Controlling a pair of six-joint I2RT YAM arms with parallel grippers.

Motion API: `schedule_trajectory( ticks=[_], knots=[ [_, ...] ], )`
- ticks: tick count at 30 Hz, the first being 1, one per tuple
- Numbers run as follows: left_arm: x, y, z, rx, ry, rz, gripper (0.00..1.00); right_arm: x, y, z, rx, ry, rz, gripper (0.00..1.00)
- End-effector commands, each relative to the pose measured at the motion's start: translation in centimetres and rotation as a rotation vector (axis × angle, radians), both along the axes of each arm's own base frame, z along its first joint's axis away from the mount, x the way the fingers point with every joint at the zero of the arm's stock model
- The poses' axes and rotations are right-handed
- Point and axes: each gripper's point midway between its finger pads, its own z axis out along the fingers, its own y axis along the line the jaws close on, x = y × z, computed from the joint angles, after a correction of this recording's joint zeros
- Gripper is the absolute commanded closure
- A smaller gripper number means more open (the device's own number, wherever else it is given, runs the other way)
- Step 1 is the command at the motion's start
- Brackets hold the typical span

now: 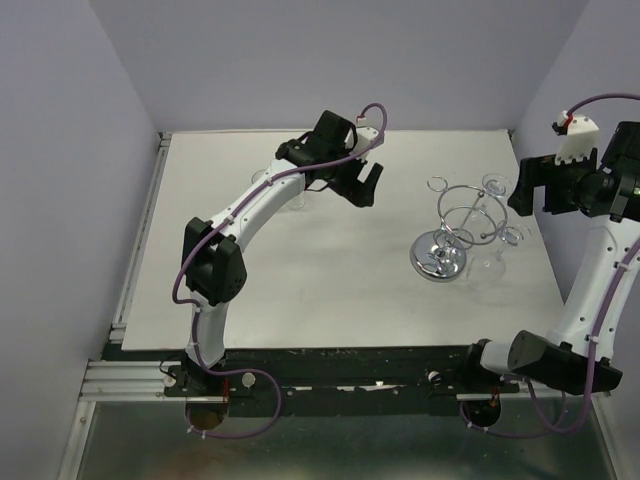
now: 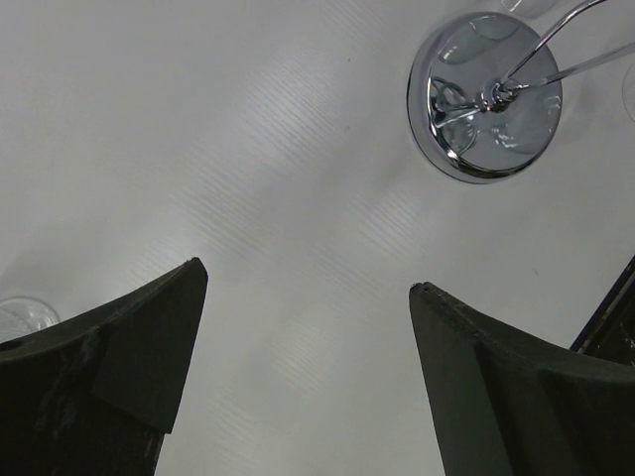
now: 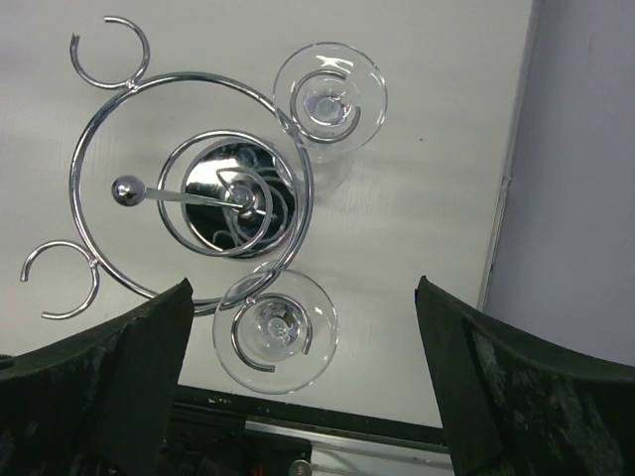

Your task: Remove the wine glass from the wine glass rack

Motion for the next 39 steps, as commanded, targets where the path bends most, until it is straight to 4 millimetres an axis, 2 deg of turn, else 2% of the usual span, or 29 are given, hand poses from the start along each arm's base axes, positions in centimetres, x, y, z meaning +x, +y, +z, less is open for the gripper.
schedule_trajectory(
  ticks=[1, 8, 17, 24, 29, 33, 39],
  knots=[
    [-0.9, -0.4, 1.7, -0.051, -0.004, -0.028, 0.01, -4.3, 2.2, -3.3, 0.075, 0.193, 0.063, 0.00],
    [-1.1, -0.3, 0.9, -0.041, 0.018, -0.020, 0.01, -5.0, 2.9, -5.7, 0.130, 0.278, 0.051, 0.00],
    [-1.3, -0.2, 0.3, -0.033, 0.039, -0.017, 0.01, -6.0, 3.6, -7.4, 0.111, 0.342, 0.065, 0.00],
    [-1.2, -0.3, 0.3, -0.036, 0.040, -0.016, 0.01, -6.2, 3.3, -7.7, 0.071, 0.352, 0.058, 0.00],
    [-1.0, -0.3, 0.5, -0.042, 0.033, -0.009, 0.01, -6.7, 3.1, -7.2, 0.036, 0.309, 0.050, 0.00],
    [-1.1, -0.4, 0.4, -0.044, 0.037, -0.011, 0.01, -7.7, 3.8, -7.6, 0.047, 0.317, 0.071, 0.00],
    [-1.2, -0.6, 0.2, -0.051, 0.051, -0.013, 0.01, -7.7, 3.9, -7.7, 0.055, 0.306, 0.060, 0.00]
  ],
)
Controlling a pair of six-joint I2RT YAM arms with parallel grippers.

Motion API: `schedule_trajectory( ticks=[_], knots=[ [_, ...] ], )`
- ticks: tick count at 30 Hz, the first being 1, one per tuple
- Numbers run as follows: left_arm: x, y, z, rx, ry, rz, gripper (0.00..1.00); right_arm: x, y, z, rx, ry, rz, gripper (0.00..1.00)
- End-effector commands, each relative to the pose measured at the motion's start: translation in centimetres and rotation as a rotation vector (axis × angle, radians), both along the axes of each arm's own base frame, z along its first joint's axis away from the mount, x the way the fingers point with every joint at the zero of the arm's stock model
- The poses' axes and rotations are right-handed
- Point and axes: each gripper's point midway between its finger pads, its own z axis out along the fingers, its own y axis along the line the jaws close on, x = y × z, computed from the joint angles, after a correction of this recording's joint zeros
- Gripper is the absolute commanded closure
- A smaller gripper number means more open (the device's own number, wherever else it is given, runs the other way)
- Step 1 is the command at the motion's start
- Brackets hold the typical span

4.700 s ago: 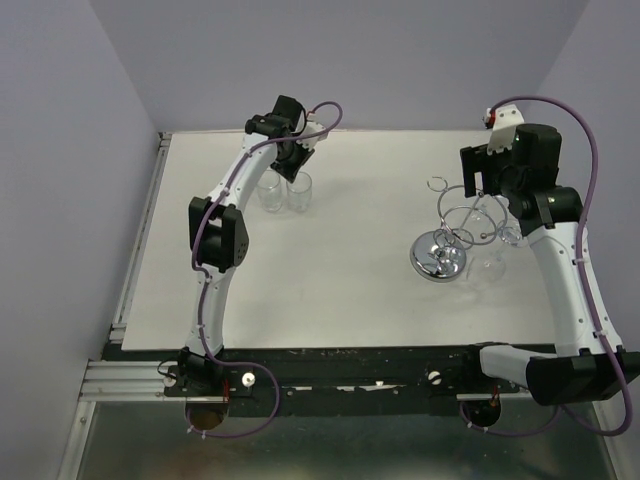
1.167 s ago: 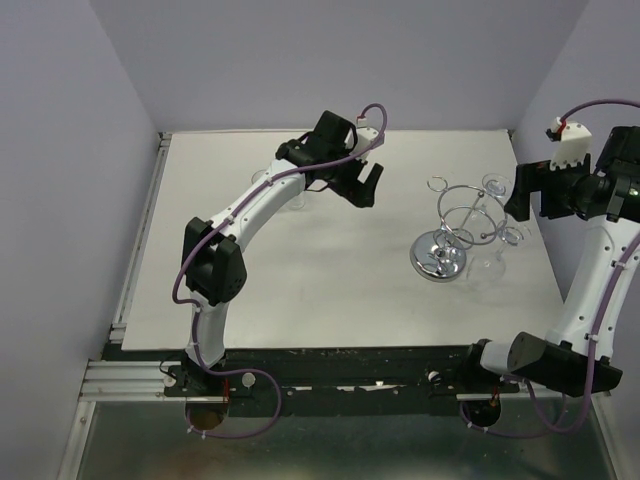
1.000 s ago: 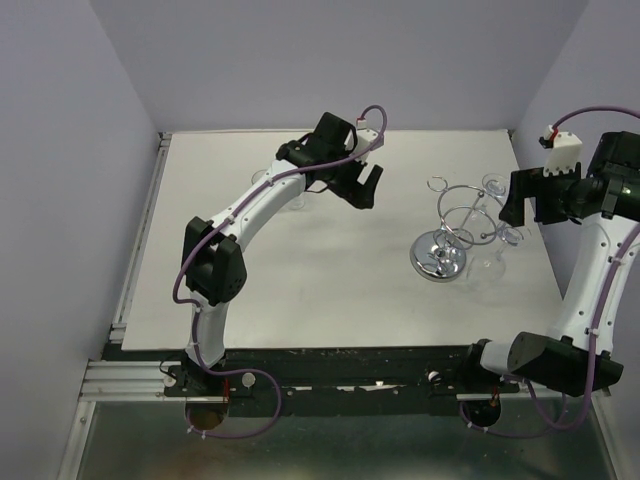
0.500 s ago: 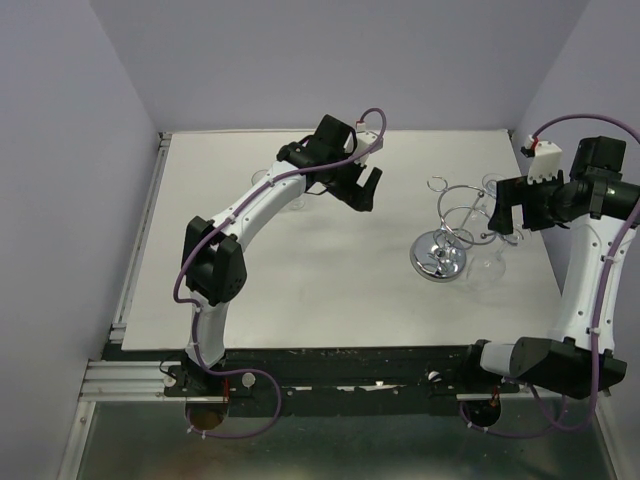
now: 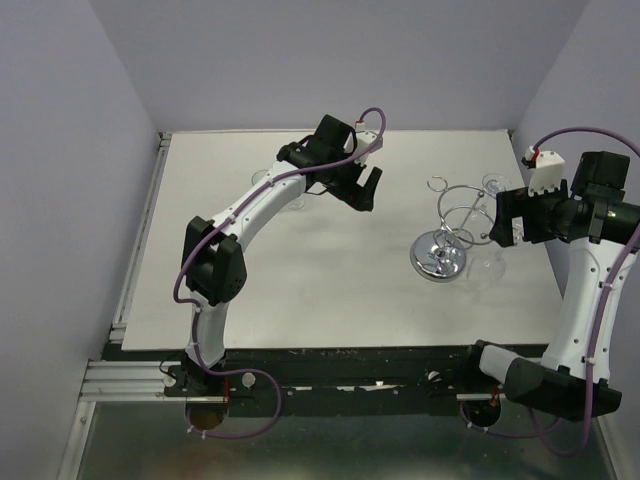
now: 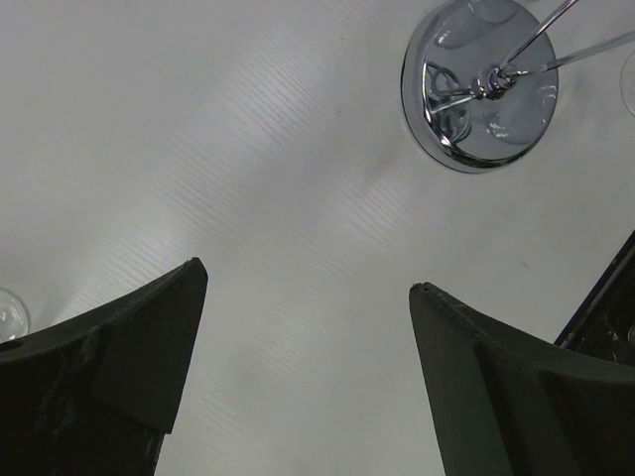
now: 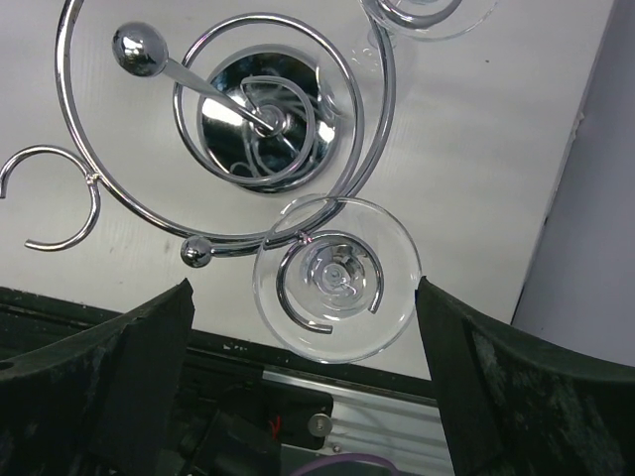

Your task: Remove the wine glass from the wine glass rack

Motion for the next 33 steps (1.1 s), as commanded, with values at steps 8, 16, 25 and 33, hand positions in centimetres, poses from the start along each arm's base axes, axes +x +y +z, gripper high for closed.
schedule_trajectory(
  ticks=[8, 16, 25, 33],
  knots=[
    [-0.4, -0.6, 1.9, -0.051, -0.022, -0.014, 0.01, -2.9, 0.5, -2.7, 0.045, 0.202, -0.029, 0.00],
    [-0.5, -0.3, 1.7, -0.039, -0.022, -0.009, 0.01, -2.9, 0.3, -3.4, 0.045, 0.225, -0.041, 0.00],
    [-0.5, -0.5, 1.8, -0.042, -0.026, -0.012, 0.01, -2.3, -0.2, -3.6, 0.032, 0.212, -0.054, 0.04],
    [-0.6, -0.7, 1.6, -0.040, -0.023, -0.013, 0.01, -1.5, -0.4, -3.7, 0.034, 0.208, -0.057, 0.05]
  ],
)
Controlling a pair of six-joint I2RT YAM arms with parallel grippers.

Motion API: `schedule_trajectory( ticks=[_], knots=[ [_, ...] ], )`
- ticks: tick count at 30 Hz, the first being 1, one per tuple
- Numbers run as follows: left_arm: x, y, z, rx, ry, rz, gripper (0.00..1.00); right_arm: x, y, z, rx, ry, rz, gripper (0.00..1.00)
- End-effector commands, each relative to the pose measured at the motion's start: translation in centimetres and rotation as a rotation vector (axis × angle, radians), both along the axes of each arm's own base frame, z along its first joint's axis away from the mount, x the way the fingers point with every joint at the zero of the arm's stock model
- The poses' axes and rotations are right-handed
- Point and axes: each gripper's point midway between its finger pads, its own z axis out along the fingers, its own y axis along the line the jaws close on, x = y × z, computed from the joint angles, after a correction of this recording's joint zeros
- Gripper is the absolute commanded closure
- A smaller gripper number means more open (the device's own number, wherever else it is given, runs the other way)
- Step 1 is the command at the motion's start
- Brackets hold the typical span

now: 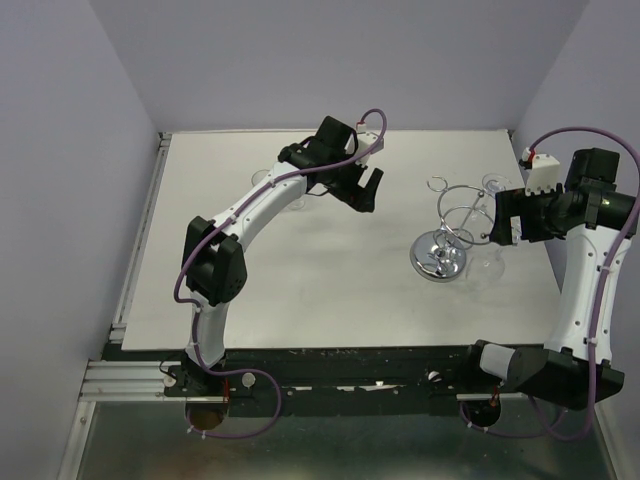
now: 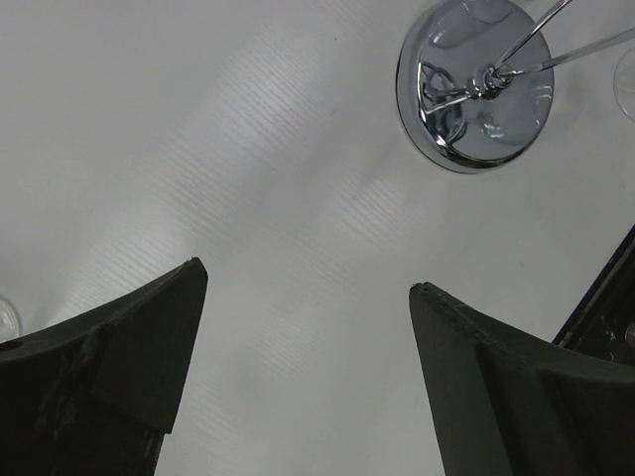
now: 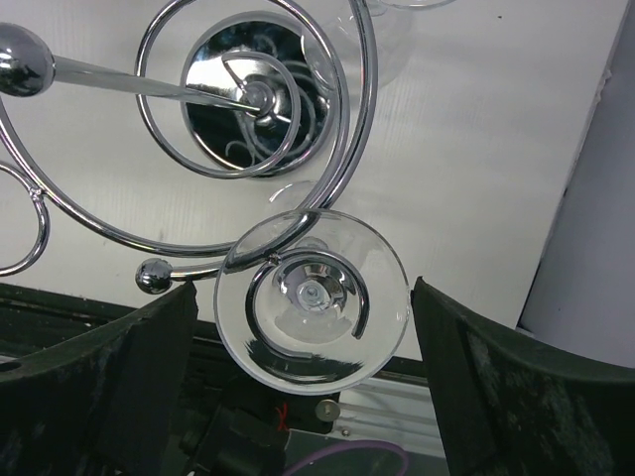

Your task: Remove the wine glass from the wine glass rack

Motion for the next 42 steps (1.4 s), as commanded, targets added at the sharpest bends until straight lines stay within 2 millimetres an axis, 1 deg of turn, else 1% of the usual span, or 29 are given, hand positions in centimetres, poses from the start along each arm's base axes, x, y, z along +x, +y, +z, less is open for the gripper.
schedule_trajectory(
  ticks=[1, 8, 10, 14, 19, 23, 30, 37, 42],
  knots=[
    [-0.4, -0.3, 1.8, -0.033, -0.027, -0.008, 0.01, -1.8, 0.3, -1.4, 0.023, 0.112, -0.015, 0.06],
    [-0.4, -0.4, 1.6, -0.033, -0.021, -0.006, 0.01, -1.6, 0.3, -1.0, 0.023, 0.103, -0.010, 0.14],
    [-0.4, -0.5, 1.6, -0.034, -0.020, -0.008, 0.01, -1.6, 0.3, -0.9, 0.019, 0.099, -0.008, 0.18],
    [-0.3, -0.5, 1.4, -0.033, -0.016, -0.008, 0.01, -1.5, 0.4, 0.0, 0.012, 0.073, -0.001, 0.25],
    [-0.4, -0.7, 1.2, -0.037, -0.008, -0.011, 0.01, -1.6, 0.5, 1.4, 0.004, 0.037, 0.003, 0.31],
    [-0.3, -0.8, 1.3, -0.040, -0.008, -0.010, 0.01, -1.8, 0.7, 1.7, 0.004, 0.029, 0.013, 0.35],
    [-0.3, -0.8, 1.1, -0.040, -0.003, -0.009, 0.01, -1.9, 1.7, 2.4, 0.036, 0.006, 0.043, 0.37],
    [-0.4, -0.7, 1.3, -0.040, -0.003, -0.008, 0.01, -2.3, 0.9, 2.4, -0.010, 0.023, 0.024, 0.39],
    [-0.6, -0.7, 1.4, -0.036, -0.006, -0.012, 0.01, -3.4, 0.0, 2.5, -0.061, 0.051, -0.021, 0.41]
  ],
)
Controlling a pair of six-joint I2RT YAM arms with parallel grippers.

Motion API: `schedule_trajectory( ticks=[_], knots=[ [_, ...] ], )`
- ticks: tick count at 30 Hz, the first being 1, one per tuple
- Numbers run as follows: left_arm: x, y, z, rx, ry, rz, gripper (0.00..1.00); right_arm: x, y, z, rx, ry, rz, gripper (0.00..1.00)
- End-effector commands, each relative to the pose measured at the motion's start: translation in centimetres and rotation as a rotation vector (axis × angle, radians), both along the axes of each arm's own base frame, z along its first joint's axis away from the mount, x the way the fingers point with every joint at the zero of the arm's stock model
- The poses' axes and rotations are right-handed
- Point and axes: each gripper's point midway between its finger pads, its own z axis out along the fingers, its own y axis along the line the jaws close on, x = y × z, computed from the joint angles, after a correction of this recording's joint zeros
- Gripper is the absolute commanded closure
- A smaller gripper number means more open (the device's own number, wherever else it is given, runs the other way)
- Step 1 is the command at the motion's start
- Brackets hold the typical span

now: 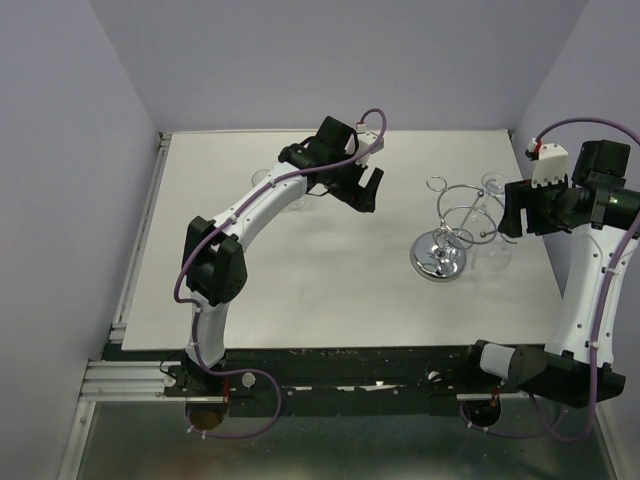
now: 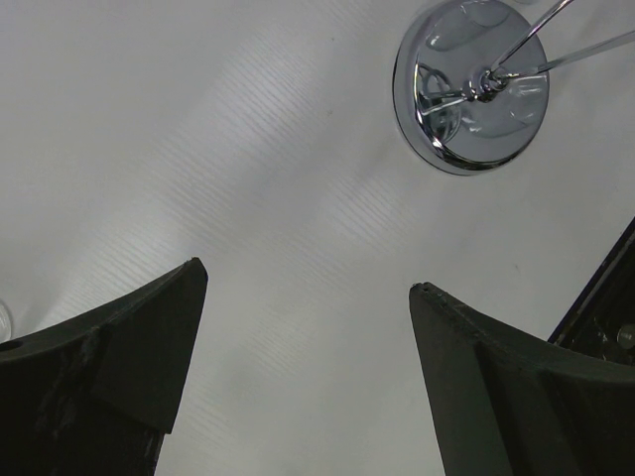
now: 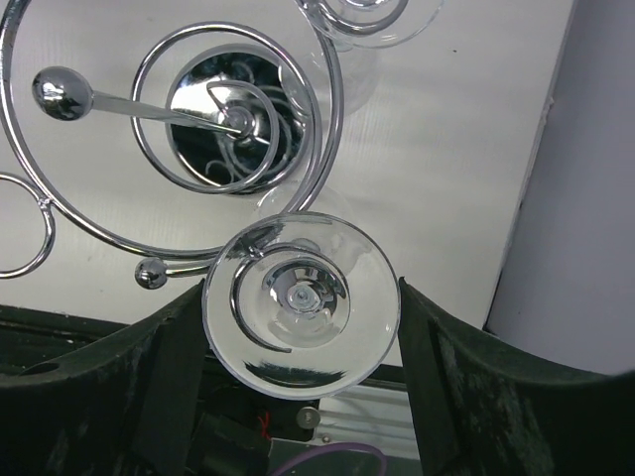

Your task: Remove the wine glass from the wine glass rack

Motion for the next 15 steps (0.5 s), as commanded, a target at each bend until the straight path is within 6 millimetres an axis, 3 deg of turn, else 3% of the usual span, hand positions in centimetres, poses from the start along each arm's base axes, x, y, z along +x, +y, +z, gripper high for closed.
schedule_trajectory(
  ticks=[1, 15],
  knots=[
    [-0.5, -0.4, 1.3, -0.030, -0.016, -0.018, 0.01, -4.4, 0.4, 0.1, -0.024, 0.117, -0.026, 0.42],
    [-0.8, -0.5, 1.2, -0.027, -0.008, -0.025, 0.01, -6.5, 0.4, 0.0, -0.075, 0.090, -0.022, 0.45]
  ],
)
